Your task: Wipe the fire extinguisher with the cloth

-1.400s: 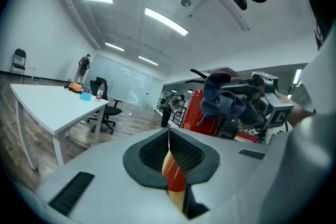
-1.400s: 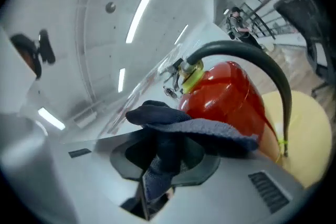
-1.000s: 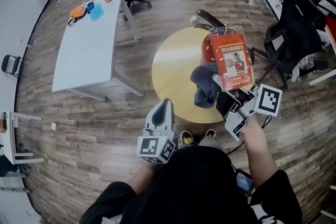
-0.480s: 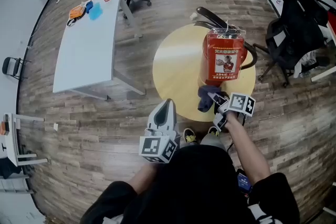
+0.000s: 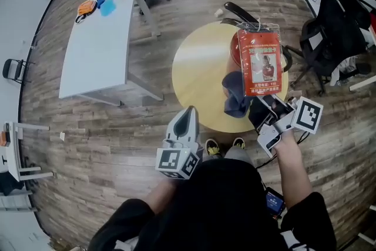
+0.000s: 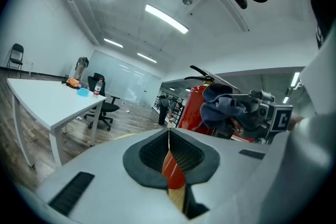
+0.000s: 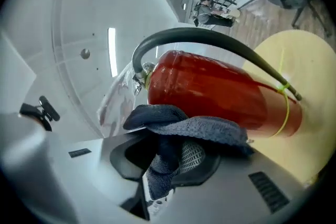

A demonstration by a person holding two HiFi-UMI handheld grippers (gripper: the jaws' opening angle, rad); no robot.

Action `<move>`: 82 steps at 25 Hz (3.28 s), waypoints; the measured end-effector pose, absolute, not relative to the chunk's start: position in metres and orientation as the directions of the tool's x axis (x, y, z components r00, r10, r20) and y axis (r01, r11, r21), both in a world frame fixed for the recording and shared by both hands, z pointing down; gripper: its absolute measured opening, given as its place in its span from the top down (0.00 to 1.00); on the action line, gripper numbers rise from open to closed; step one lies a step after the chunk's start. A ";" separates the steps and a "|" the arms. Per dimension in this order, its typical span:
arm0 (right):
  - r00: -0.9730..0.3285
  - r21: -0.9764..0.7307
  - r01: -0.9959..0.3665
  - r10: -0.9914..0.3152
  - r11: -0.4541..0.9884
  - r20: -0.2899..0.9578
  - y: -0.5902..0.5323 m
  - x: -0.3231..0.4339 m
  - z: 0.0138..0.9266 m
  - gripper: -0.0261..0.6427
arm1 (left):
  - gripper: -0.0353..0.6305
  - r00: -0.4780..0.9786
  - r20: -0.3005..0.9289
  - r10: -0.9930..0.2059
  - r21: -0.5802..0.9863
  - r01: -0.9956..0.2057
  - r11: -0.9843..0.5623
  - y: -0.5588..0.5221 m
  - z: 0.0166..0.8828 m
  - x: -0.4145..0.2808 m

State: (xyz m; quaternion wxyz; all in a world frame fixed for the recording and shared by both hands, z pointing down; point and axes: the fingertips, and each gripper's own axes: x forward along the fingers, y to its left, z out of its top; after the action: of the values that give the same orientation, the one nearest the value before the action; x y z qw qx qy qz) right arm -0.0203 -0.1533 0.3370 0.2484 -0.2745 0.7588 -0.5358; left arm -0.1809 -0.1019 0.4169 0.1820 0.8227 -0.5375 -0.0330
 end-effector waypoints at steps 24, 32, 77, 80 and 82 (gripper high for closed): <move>-0.532 -0.697 -0.717 -0.669 0.029 0.519 -0.157 -0.004 0.664 0.81 | 0.91 0.344 0.179 -0.922 0.336 -0.902 -0.271 -0.092 0.427 -0.217; -0.497 -0.349 -0.865 -0.714 0.361 0.493 -0.172 0.054 0.522 0.81 | 0.91 0.387 0.168 -0.907 0.353 -0.882 -0.311 -0.094 0.428 -0.200; -0.306 -0.924 -0.178 -0.874 -0.338 0.378 -0.217 -0.076 0.649 0.81 | 0.91 0.257 0.164 -0.952 0.371 -0.911 -0.182 -0.073 0.427 -0.235; -0.291 -0.958 -0.135 -0.915 -0.251 0.281 -0.213 -0.073 0.606 0.81 | 0.91 0.241 0.167 -0.956 0.365 -0.916 -0.168 -0.071 0.429 -0.241; -0.284 -0.985 -0.039 -0.943 -0.166 0.170 -0.204 -0.071 0.561 0.81 | 0.91 0.242 0.170 -0.955 0.361 -0.917 -0.168 -0.072 0.432 -0.240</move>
State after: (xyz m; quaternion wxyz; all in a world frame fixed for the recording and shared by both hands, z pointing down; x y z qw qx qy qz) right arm -0.0708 -0.2041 0.5611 0.3741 -0.4667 0.5263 -0.6043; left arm -0.2402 -0.0721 0.4315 0.1982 0.7626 -0.6138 -0.0480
